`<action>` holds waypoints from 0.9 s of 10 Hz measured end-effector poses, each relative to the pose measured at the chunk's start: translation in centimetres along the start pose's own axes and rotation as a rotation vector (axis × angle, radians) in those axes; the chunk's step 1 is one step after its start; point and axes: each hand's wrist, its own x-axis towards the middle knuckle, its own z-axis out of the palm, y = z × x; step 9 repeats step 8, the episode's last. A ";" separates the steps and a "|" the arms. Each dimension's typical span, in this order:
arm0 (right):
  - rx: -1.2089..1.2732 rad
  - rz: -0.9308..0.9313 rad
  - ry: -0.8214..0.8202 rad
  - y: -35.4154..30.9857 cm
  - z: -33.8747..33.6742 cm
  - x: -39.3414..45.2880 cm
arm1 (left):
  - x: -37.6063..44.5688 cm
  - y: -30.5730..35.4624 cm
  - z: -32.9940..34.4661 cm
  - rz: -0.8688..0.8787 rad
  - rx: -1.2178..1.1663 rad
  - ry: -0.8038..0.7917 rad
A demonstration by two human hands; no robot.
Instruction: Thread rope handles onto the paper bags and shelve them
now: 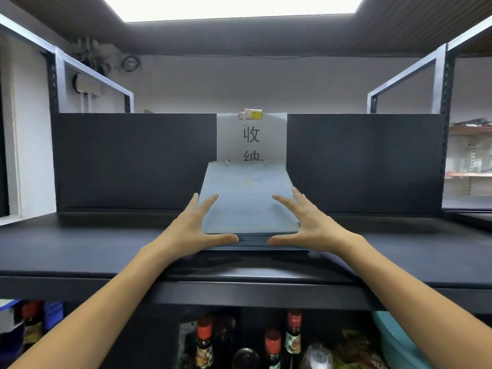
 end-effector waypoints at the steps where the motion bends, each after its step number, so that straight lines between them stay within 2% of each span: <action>1: 0.020 -0.005 0.019 0.0 0.1 -0.4 | -0.2 0.0 0.0 0.008 0.007 0.003; 5: 0.000 0.052 0.114 -0.6 0.4 -0.7 | 0.0 -0.5 0.2 -0.039 0.038 0.035; 6: 0.036 0.039 0.227 -1.7 0.6 -2.4 | -1.4 0.0 0.6 0.023 0.057 0.134; 7: 0.138 -0.045 0.520 -3.2 1.7 -7.9 | -6.2 0.2 1.3 0.285 0.087 0.460; 8: 0.055 -0.149 0.719 -2.6 5.6 -15.1 | -12.9 -1.1 4.1 0.476 0.037 0.653; 9: 0.055 -0.149 0.719 -2.6 5.6 -15.1 | -12.9 -1.1 4.1 0.476 0.037 0.653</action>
